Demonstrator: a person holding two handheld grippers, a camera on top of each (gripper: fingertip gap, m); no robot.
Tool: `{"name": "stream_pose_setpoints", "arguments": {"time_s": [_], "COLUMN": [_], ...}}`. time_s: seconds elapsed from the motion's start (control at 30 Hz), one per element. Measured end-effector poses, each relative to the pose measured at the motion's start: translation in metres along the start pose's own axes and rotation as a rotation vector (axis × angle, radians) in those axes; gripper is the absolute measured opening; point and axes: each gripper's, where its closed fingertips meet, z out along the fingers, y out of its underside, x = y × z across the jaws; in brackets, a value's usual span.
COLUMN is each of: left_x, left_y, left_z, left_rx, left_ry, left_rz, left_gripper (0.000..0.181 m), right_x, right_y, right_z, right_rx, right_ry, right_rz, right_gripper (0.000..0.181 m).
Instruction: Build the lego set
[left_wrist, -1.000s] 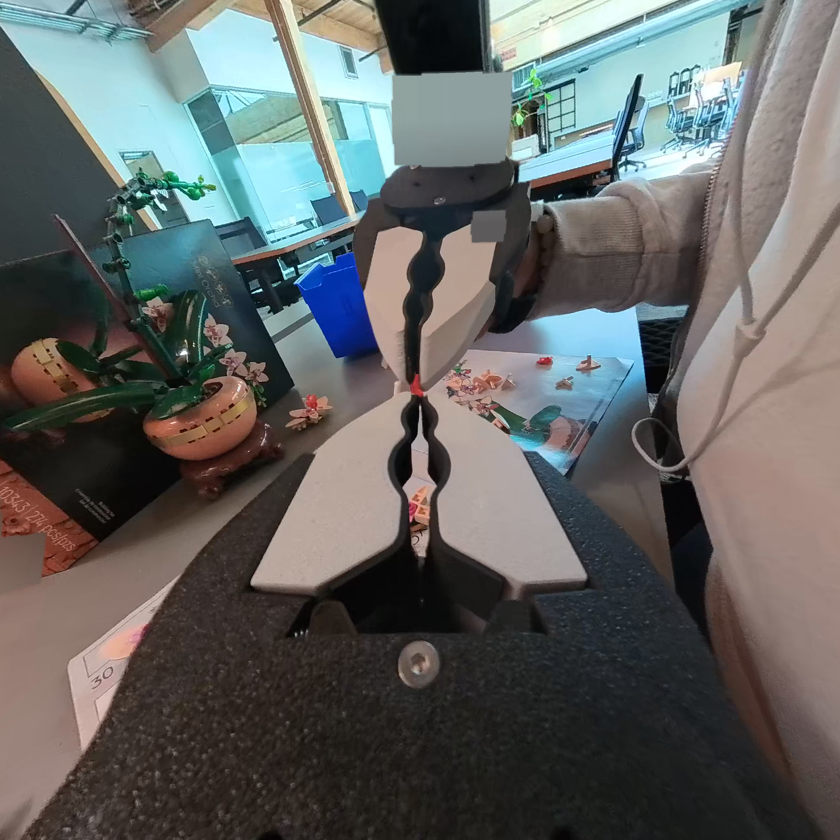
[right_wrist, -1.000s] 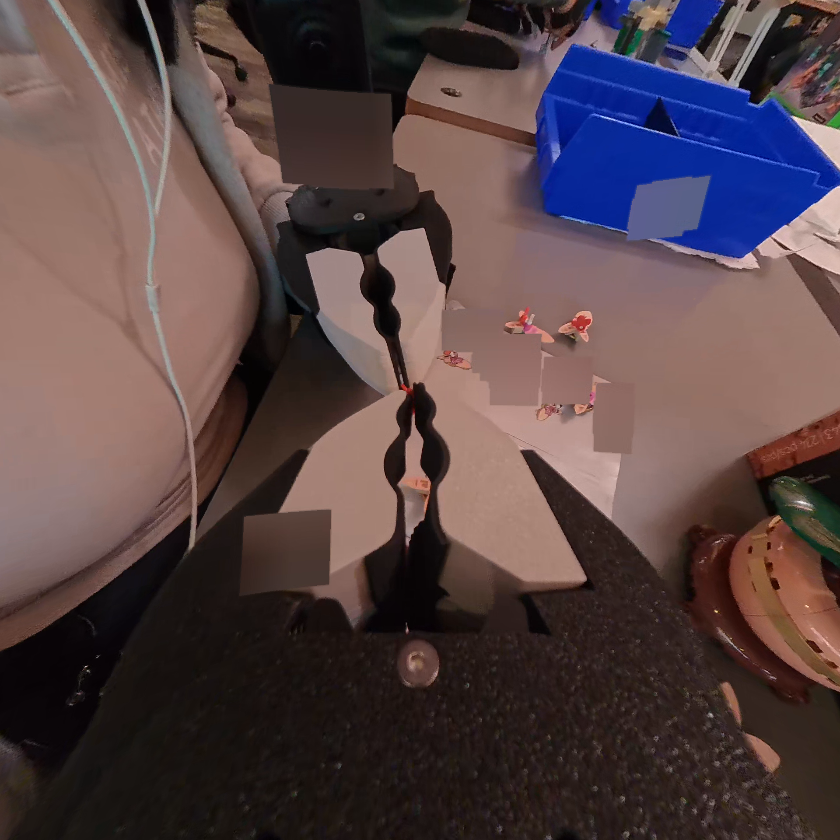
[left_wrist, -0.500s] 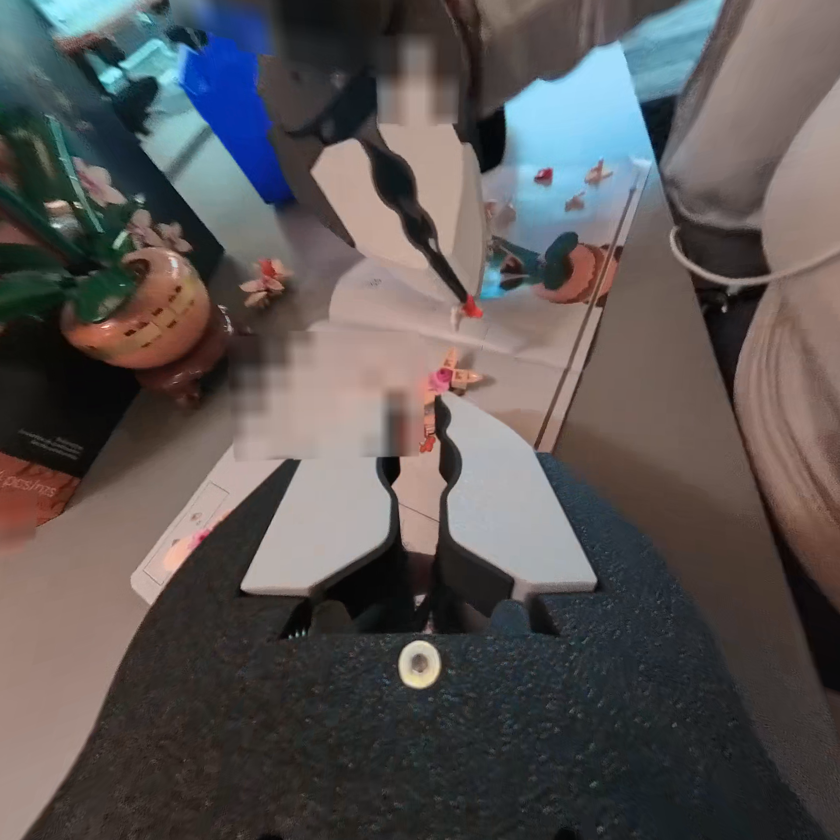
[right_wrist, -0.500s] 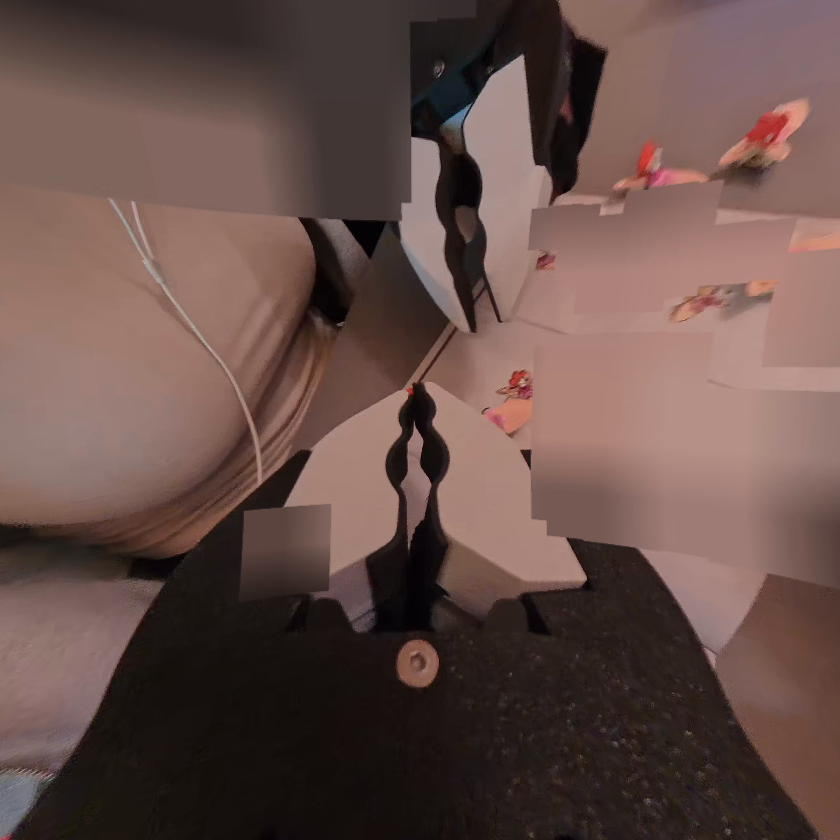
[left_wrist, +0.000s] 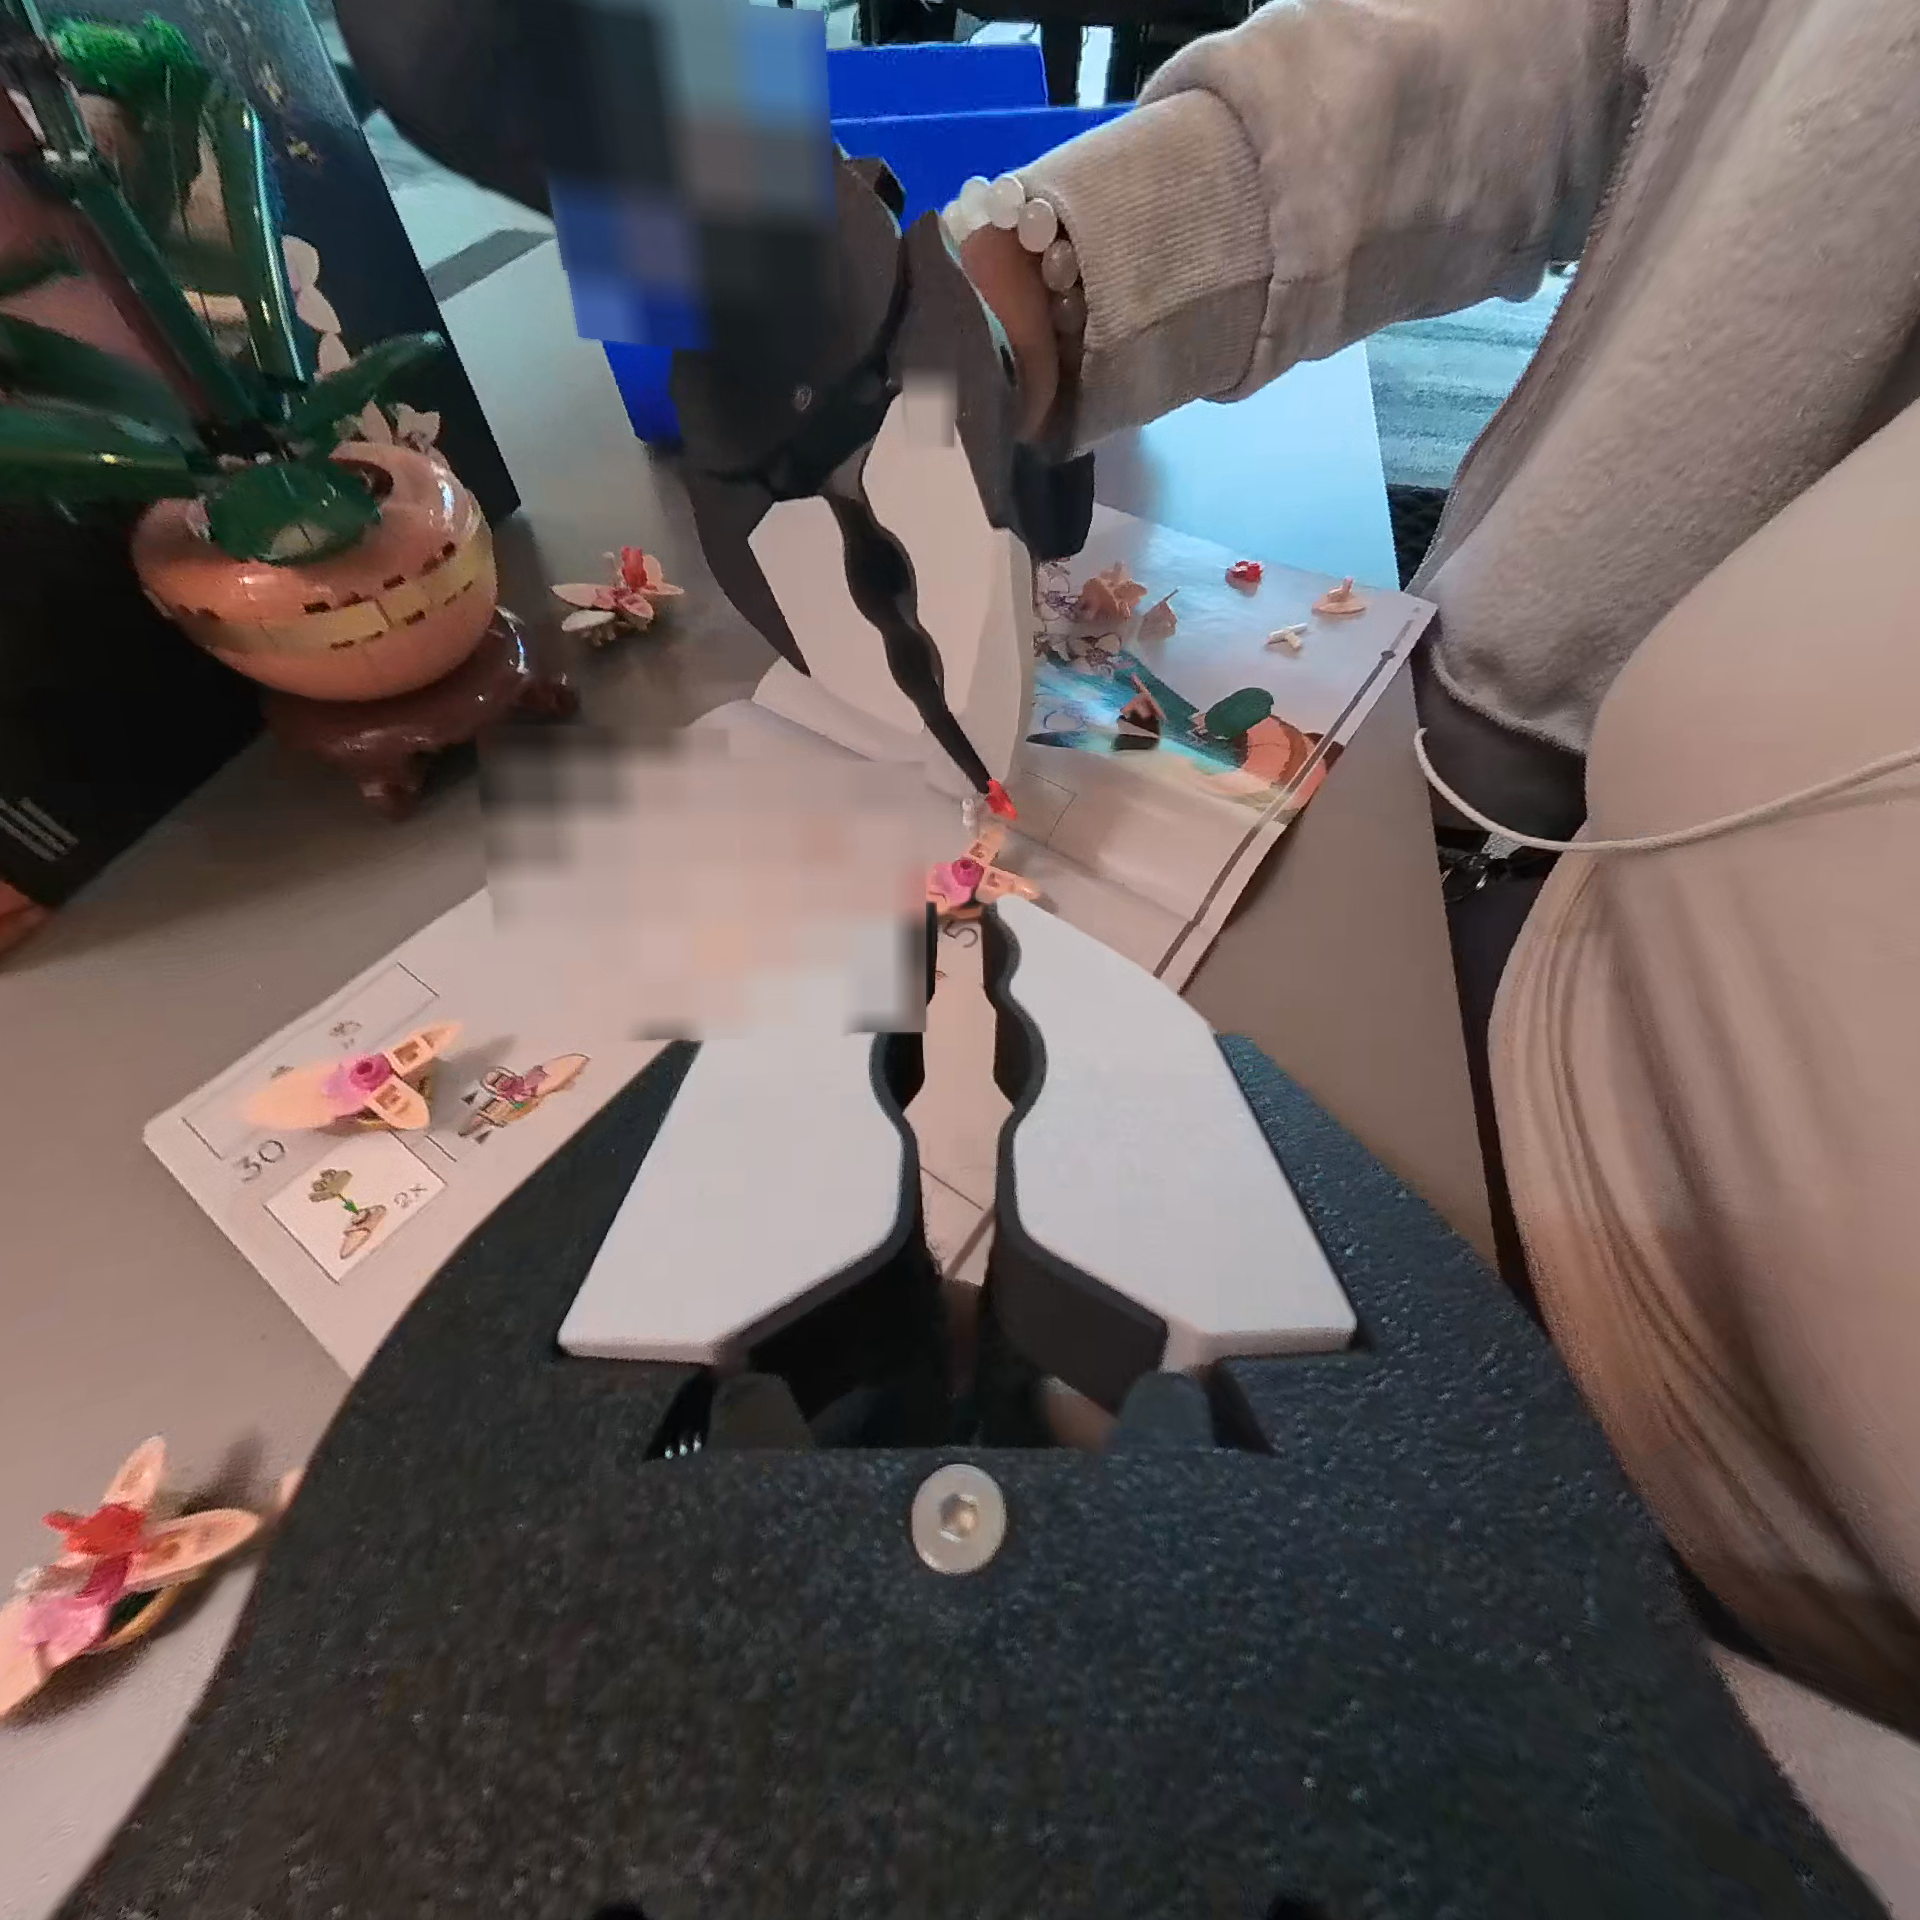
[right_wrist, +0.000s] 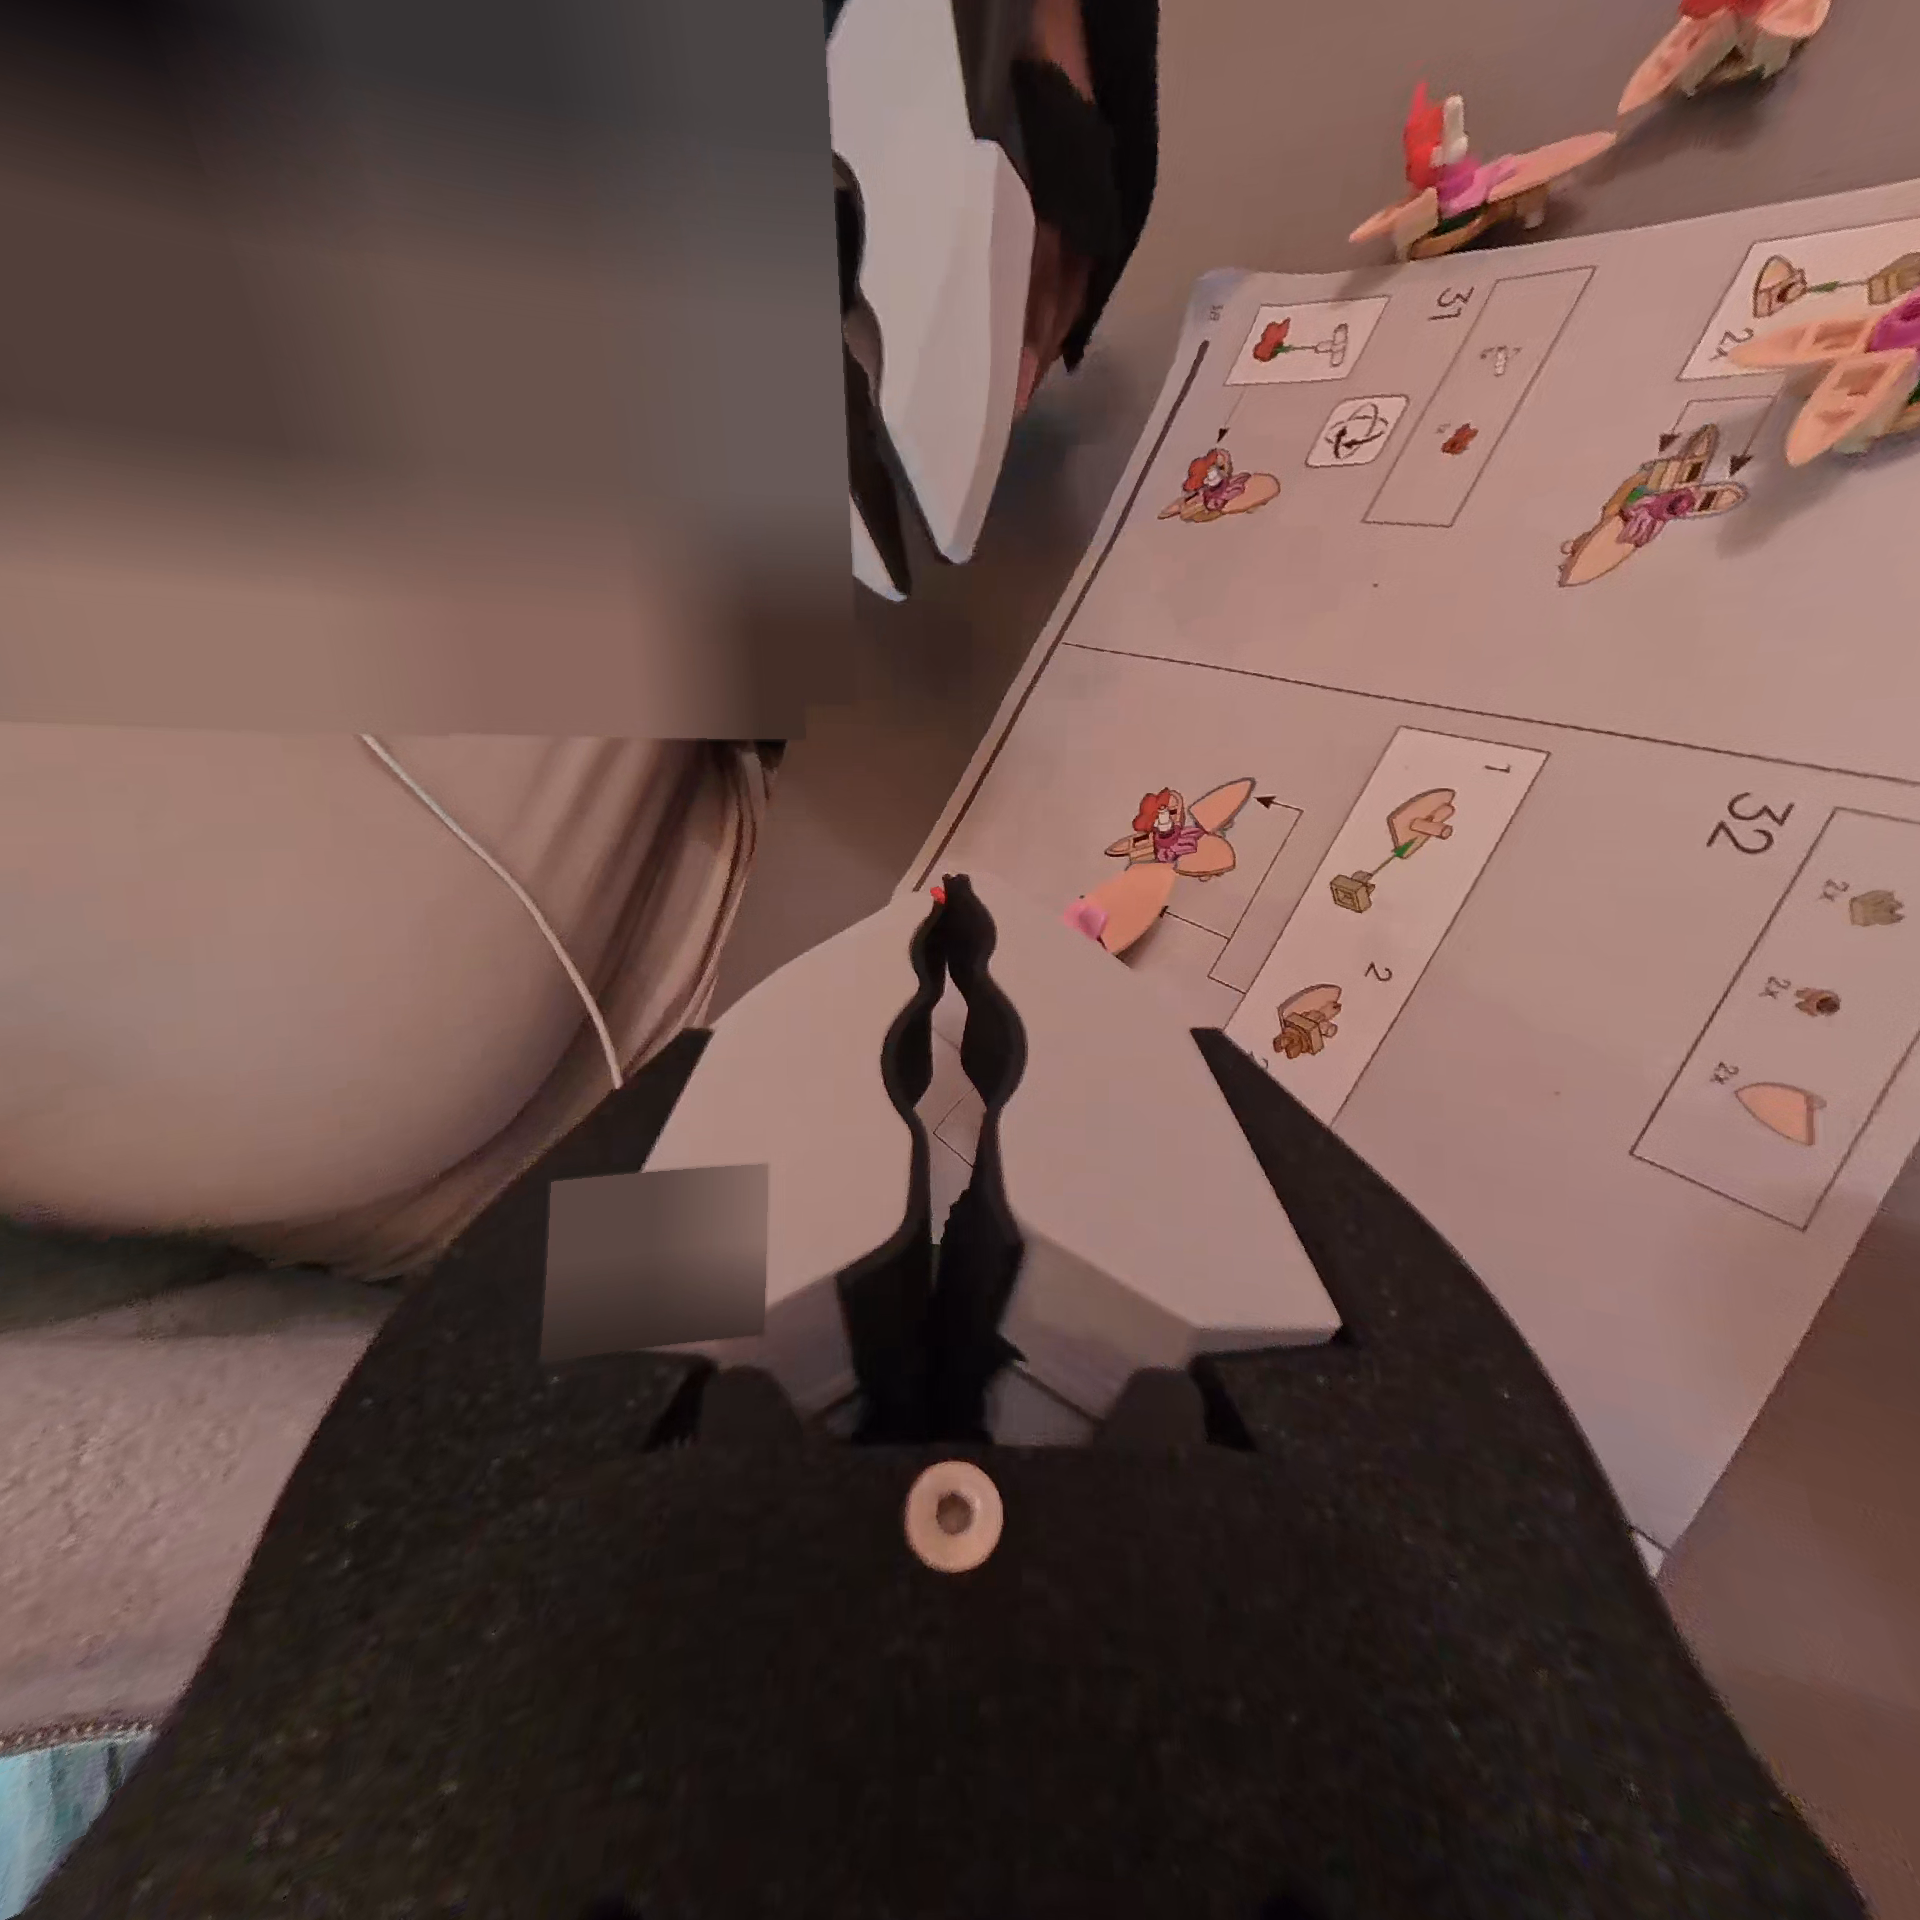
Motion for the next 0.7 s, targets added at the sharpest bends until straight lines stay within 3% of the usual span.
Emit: {"name": "stream_pose_setpoints", "arguments": {"time_s": [0.7], "left_x": [0.002], "left_y": [0.010], "left_z": [0.017], "left_rx": [-0.053], "left_ry": [0.018], "left_rz": [-0.062], "left_gripper": [0.007], "right_x": [0.007], "right_y": [0.006], "right_z": [0.006], "right_rx": [0.008], "right_ry": [0.027], "right_rz": [-0.059], "right_gripper": [0.000]}}
